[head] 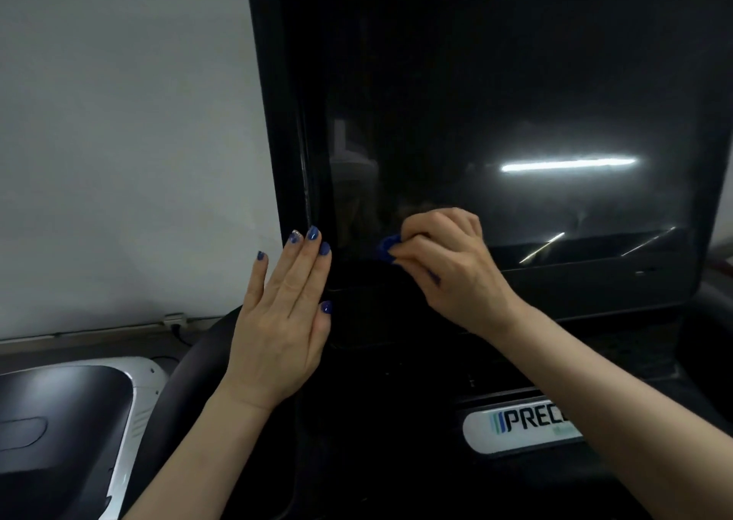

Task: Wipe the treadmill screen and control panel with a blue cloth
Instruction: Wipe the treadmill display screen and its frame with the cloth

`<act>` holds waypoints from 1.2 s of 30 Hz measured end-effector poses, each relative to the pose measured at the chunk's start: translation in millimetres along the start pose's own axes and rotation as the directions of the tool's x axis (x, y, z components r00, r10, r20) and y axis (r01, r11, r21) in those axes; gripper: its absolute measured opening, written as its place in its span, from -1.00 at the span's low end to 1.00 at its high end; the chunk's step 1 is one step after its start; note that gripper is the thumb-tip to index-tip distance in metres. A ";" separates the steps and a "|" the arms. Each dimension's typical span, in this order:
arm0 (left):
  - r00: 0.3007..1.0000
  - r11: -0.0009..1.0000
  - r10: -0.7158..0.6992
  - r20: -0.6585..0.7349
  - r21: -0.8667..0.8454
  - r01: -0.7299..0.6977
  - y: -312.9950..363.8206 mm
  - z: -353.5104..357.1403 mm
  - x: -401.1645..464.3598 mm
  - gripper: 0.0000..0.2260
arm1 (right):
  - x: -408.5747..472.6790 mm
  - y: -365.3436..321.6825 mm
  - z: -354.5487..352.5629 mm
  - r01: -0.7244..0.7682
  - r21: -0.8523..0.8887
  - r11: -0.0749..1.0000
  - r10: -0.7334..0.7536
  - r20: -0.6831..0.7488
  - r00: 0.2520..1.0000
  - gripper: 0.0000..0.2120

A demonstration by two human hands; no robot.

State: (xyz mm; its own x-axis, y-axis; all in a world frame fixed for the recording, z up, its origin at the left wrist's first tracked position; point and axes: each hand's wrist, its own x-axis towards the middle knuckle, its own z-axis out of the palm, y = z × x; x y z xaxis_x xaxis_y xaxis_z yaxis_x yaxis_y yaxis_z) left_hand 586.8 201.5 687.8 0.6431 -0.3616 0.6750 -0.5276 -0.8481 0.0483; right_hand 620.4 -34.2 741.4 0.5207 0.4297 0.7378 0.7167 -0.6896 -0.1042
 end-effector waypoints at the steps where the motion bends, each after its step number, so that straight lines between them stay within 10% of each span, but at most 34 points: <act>1: 1.000 1.000 0.002 -0.003 0.010 -0.002 2.7 0.0 1.9 -0.49 | -0.1 2.2 -1.1 -0.041 -0.009 0.999 0.041 -0.027 0.999 -0.96; 36: 0.998 0.999 0.038 0.045 0.022 -0.039 54.7 18.4 34.0 -0.53 | -7.7 24.6 -6.6 -0.213 -0.191 0.958 0.176 -0.191 0.966 -0.90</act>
State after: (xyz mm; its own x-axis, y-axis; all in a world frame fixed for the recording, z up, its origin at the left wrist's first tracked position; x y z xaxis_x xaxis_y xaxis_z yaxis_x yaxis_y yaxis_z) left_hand 590.0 135.7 699.9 0.6471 -0.4105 0.6424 -0.5401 -0.8416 0.0063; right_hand 631.0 -58.3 737.5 0.5408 0.1821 0.8212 0.4872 -0.8636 -0.1293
